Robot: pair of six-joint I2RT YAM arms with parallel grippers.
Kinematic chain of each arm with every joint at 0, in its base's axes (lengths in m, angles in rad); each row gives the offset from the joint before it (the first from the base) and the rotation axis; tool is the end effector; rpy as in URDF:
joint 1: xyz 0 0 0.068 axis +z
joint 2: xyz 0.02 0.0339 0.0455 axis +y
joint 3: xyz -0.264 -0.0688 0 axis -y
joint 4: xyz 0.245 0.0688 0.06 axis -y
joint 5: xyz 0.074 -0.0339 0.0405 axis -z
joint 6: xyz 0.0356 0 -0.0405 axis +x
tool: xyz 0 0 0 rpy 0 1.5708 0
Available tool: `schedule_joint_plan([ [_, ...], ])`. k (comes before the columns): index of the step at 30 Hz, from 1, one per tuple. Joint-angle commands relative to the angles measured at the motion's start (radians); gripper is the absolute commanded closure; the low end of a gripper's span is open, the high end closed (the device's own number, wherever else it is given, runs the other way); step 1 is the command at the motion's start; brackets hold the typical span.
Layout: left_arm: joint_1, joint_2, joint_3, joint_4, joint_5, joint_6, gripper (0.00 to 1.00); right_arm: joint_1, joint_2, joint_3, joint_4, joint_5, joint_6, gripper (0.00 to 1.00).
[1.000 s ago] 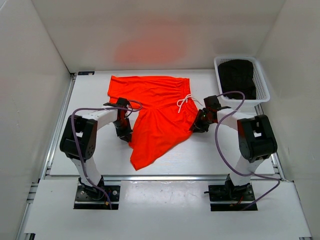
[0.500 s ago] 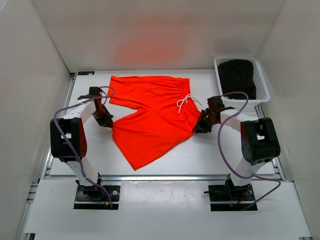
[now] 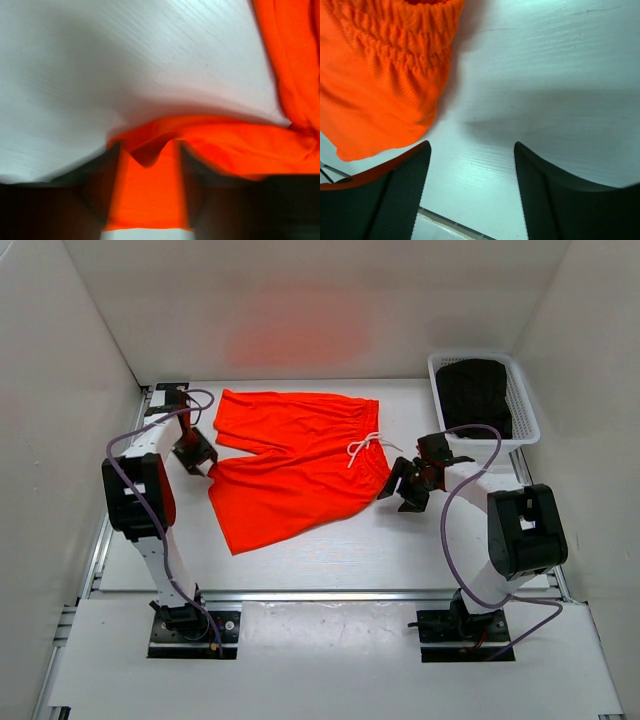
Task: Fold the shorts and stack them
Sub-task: Flatten the shorts out, then fold the shorts
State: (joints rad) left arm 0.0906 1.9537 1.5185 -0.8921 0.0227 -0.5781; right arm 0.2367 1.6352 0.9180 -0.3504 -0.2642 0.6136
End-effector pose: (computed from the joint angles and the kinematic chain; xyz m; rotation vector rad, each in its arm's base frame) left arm 0.3910 0.0347 0.2031 -0.9506 2.7487 -0.1179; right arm 0.3024 0.0825 0.1662 0.4190 2.6938 0.6187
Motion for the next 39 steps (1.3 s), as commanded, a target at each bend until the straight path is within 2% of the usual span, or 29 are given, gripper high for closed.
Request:
schedule_joint_plan([
  [1,0.006,-0.104,0.002,-0.024,-0.033,0.004,0.27,-0.004,-0.052,-0.005,-0.022,-0.004,-0.012,0.25],
  [2,0.006,-0.119,0.002,-0.036,-0.023,0.017,0.01,-0.004,-0.052,-0.005,-0.031,-0.004,-0.012,0.25],
  [3,0.006,-0.151,-0.013,-0.045,-0.023,0.017,0.00,-0.004,-0.052,-0.005,-0.032,-0.004,-0.012,0.25],
  [6,0.006,-0.231,-0.099,-0.056,-0.032,-0.005,0.00,-0.004,-0.075,-0.005,-0.032,-0.004,-0.012,0.25],
  [10,-0.064,-0.479,-0.302,-0.056,-0.007,-0.083,0.00,-0.004,-0.104,-0.005,-0.032,-0.004,-0.003,0.31],
  [14,-0.143,-0.646,-0.576,-0.065,0.080,-0.225,0.02,-0.004,-0.104,0.004,-0.022,-0.004,0.018,0.36],
  [17,-0.176,-0.743,-0.714,-0.065,0.080,-0.343,0.02,-0.004,-0.092,0.042,-0.022,-0.004,0.028,0.38],
  [21,-0.186,-0.766,-0.762,-0.045,0.080,-0.393,0.00,-0.004,-0.061,0.064,-0.022,-0.004,0.028,0.38],
  [24,-0.195,-0.698,-0.762,0.001,0.056,-0.393,0.00,-0.004,-0.061,0.073,-0.022,-0.004,0.028,0.38],
  [28,-0.195,-0.561,-0.762,0.073,0.083,-0.373,0.06,-0.013,-0.032,0.082,-0.013,-0.026,0.028,0.38],
  [32,-0.244,-0.495,-0.753,0.096,0.102,-0.373,0.22,-0.040,0.015,0.093,0.025,-0.046,0.049,0.38],
  [33,-0.244,-0.495,-0.741,0.096,0.102,-0.373,0.40,-0.040,0.029,0.093,0.025,-0.046,0.049,0.38],
  [36,-0.244,-0.509,-0.730,0.096,0.091,-0.364,0.85,-0.040,0.080,0.128,0.045,-0.046,0.060,0.41],
  [37,-0.233,-0.518,-0.721,0.096,0.091,-0.353,0.90,-0.040,0.107,0.143,0.065,-0.046,0.060,0.42],
  [39,-0.223,-0.548,-0.710,0.096,0.091,-0.353,0.90,-0.040,0.143,0.163,0.074,-0.046,0.060,0.48],
])
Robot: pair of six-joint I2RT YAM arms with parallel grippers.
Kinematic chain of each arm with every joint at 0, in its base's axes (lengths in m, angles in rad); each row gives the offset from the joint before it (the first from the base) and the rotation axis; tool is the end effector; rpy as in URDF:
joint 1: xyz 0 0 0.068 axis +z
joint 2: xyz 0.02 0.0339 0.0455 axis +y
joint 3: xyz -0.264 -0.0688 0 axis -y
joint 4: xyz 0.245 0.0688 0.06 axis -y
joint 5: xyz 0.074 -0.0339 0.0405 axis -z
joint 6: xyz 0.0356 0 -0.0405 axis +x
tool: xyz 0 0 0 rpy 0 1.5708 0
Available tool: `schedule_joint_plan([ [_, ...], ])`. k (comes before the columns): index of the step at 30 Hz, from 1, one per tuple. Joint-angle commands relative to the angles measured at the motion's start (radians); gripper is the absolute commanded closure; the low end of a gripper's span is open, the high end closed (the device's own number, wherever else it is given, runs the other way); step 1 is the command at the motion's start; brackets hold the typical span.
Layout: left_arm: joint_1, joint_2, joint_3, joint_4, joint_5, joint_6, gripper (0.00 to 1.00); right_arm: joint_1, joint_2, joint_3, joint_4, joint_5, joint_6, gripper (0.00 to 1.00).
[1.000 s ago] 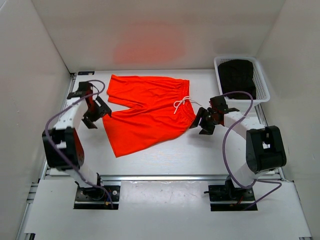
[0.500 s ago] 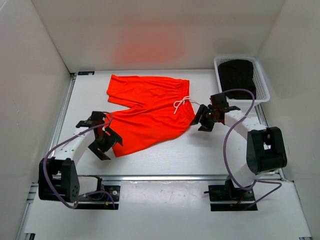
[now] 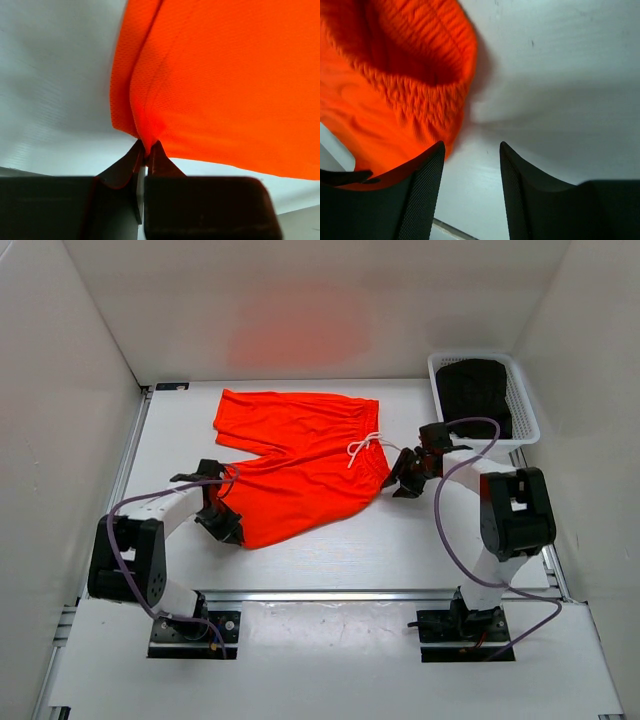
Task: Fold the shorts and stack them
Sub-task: Fold the shorts
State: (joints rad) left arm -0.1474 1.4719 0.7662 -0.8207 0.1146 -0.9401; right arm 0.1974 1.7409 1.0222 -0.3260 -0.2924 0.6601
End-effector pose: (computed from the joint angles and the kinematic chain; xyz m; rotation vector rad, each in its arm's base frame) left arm 0.2212 -0.0370 0.1537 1.1987 -2.8746 0.1887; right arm 0.3342 0.0773 0.1641 0.5160 2.6586 0.6654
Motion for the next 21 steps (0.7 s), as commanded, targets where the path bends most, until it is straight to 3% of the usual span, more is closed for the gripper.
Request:
schedule_joint_plan([
  [1,0.016,-0.067,0.042,0.012,-0.001,0.009,0.90,-0.001,0.055,0.084,0.062,-0.027,0.013,0.50],
  [9,0.048,-0.113,0.101,-0.031,-0.032,0.040,0.90,0.028,0.124,0.104,0.137,-0.051,0.044,0.57],
  [12,0.075,-0.136,0.111,-0.050,-0.041,0.050,0.90,0.039,0.135,0.104,0.148,-0.051,0.044,0.83],
  [13,0.075,-0.145,0.120,-0.066,-0.041,0.061,0.90,0.039,0.126,0.089,0.148,-0.051,0.044,1.00],
  [21,0.121,-0.311,0.148,-0.167,-0.050,0.070,0.90,0.057,-0.185,-0.121,0.078,0.113,0.042,1.00],
])
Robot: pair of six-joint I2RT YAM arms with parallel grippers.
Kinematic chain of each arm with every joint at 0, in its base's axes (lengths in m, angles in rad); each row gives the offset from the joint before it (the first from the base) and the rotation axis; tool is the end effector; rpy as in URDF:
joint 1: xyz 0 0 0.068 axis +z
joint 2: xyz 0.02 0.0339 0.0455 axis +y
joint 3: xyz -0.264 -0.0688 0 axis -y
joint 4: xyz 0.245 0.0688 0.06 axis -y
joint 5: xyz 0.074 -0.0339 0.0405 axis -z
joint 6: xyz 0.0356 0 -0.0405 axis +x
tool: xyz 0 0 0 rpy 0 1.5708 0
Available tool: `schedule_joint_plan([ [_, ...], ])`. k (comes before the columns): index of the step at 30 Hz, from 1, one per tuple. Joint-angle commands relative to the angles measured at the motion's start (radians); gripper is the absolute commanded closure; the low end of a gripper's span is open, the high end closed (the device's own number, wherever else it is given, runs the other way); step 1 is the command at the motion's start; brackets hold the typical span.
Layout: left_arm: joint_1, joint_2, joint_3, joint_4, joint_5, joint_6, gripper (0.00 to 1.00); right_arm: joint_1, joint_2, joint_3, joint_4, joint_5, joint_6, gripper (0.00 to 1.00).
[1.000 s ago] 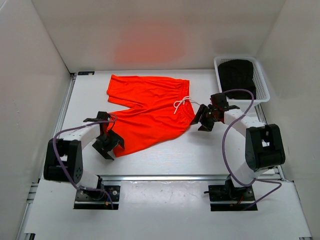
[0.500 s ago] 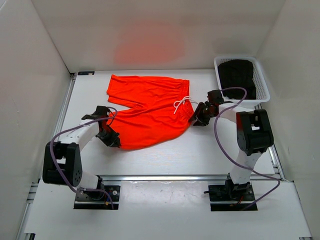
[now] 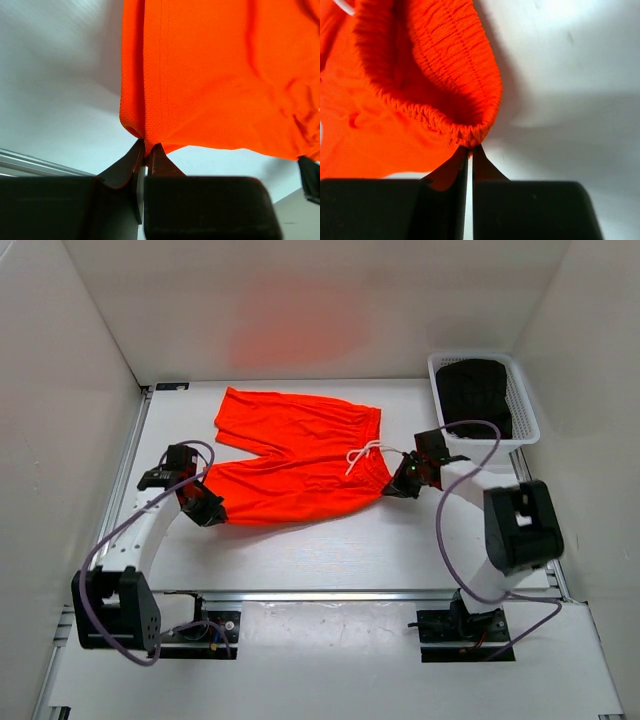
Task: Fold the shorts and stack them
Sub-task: Fold the shorts
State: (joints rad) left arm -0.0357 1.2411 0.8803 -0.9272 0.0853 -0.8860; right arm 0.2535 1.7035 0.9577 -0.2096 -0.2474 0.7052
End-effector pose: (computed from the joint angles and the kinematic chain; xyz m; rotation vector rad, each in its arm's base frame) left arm 0.2152 -0.0107 0.2278 -1.1848 2.6596 -0.2956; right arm 0.3253 0.0933 0.1644 0.4870 2.5827 0.6746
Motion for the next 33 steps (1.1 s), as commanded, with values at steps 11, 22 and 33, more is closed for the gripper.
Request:
schedule_joint_plan([
  [11,-0.024,-0.391,-0.009,-0.222,0.001,-0.041,0.90,0.010,-0.767,-0.325,-0.460,0.192,-0.004,1.00],
  [22,-0.047,-0.036,0.439,-0.138,-0.044,0.082,0.90,0.020,-0.919,-0.165,-0.766,0.298,0.054,1.00],
  [33,-0.118,0.588,1.084,-0.096,-0.105,0.159,0.90,-0.028,-0.482,0.078,-0.573,0.454,-0.018,1.00],
])
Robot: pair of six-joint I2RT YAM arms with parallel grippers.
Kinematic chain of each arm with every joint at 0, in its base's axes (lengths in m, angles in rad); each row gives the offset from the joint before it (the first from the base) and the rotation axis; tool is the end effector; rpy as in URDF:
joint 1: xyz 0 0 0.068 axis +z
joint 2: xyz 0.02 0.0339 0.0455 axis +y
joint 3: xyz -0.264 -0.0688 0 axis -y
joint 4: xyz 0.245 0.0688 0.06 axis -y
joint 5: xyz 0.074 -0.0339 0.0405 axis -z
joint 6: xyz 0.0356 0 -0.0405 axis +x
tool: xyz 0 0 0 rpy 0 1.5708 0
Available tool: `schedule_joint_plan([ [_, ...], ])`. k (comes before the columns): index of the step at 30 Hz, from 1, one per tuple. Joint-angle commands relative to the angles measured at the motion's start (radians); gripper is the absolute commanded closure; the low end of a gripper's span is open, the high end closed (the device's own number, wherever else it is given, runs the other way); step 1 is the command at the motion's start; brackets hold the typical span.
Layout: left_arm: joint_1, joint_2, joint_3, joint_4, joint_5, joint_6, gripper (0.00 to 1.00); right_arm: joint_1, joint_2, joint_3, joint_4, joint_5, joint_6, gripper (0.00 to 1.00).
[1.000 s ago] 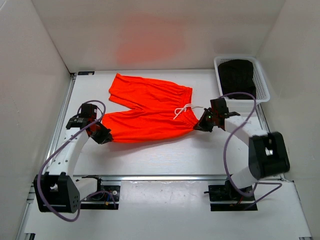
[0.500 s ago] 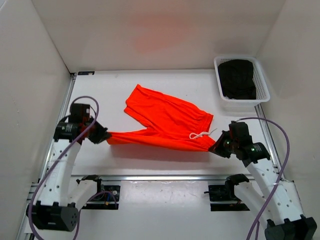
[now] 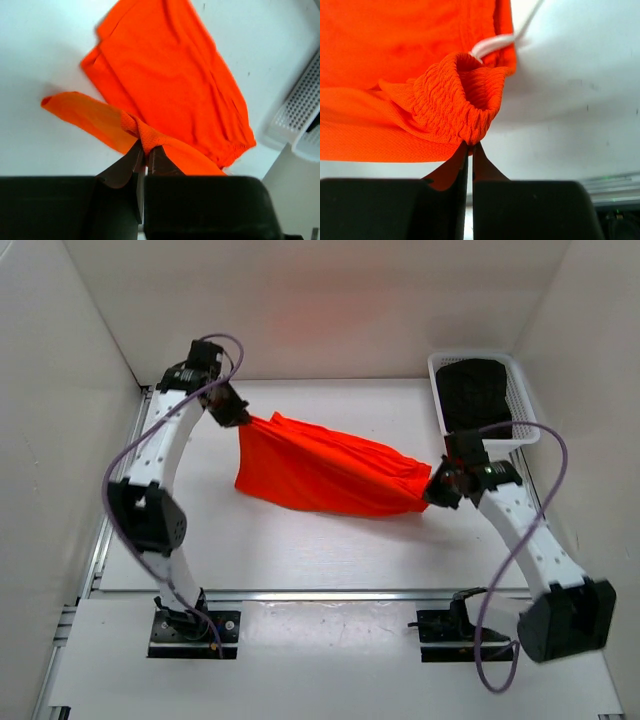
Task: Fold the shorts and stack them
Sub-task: Fold the shorts
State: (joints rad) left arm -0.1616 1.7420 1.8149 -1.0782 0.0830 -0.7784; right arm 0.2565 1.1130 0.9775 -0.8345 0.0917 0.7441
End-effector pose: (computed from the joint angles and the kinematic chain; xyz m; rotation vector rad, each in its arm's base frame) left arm 0.3584 -0.0614 0.3589 -0.7707 2.5242 -0.4449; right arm 0.2098 0.0517 0.2864 0.6528 2.4736 0.2771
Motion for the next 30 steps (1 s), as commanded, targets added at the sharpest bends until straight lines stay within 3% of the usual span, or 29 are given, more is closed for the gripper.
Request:
schedule_joint_plan([
  [1,0.008,0.211,0.223,0.017,-0.121,0.063,0.90,-0.045,0.149,0.103,0.070,0.106,-0.057,1.00],
  [3,-0.001,0.341,0.450,-0.003,-0.121,0.073,0.90,-0.078,0.274,0.154,0.133,0.091,-0.066,1.00],
  [4,-0.001,0.464,0.525,-0.003,-0.132,0.086,0.90,-0.089,0.324,0.223,0.150,0.059,-0.066,0.96],
  [5,-0.001,0.531,0.675,-0.012,-0.115,0.096,0.83,-0.111,0.419,0.263,0.170,0.034,-0.077,0.86],
  [6,-0.001,0.595,0.751,-0.012,-0.091,0.117,0.63,-0.111,0.468,0.306,0.188,0.016,-0.077,0.71],
  [7,-0.001,0.705,0.814,-0.012,-0.009,0.128,0.38,-0.111,0.510,0.350,0.189,0.005,-0.086,0.44],
  [8,0.010,0.741,0.864,-0.022,0.030,0.128,0.24,-0.111,0.557,0.416,0.189,0.005,-0.086,0.34],
  [9,0.010,0.757,0.895,-0.022,0.056,0.154,0.00,-0.111,0.558,0.432,0.189,-0.009,-0.086,0.25],
  [11,0.010,0.687,0.823,-0.002,0.051,0.186,0.00,-0.111,0.539,0.423,0.201,-0.009,-0.097,0.14],
  [12,0.010,0.639,0.672,0.058,0.038,0.221,0.00,-0.111,0.525,0.388,0.210,0.008,-0.097,0.14],
  [15,0.010,0.483,0.436,0.098,-0.005,0.266,0.00,-0.111,0.458,0.302,0.210,0.028,-0.118,0.11],
  [18,0.010,0.433,0.306,0.098,-0.029,0.320,0.00,-0.146,0.403,0.169,0.236,-0.054,-0.118,0.11],
  [23,0.010,0.502,0.262,0.098,-0.067,0.381,0.00,-0.200,0.390,0.058,0.310,-0.219,-0.118,0.07],
  [30,0.010,0.666,0.351,0.098,-0.106,0.393,0.00,-0.200,0.542,0.058,0.411,-0.325,-0.085,0.07],
])
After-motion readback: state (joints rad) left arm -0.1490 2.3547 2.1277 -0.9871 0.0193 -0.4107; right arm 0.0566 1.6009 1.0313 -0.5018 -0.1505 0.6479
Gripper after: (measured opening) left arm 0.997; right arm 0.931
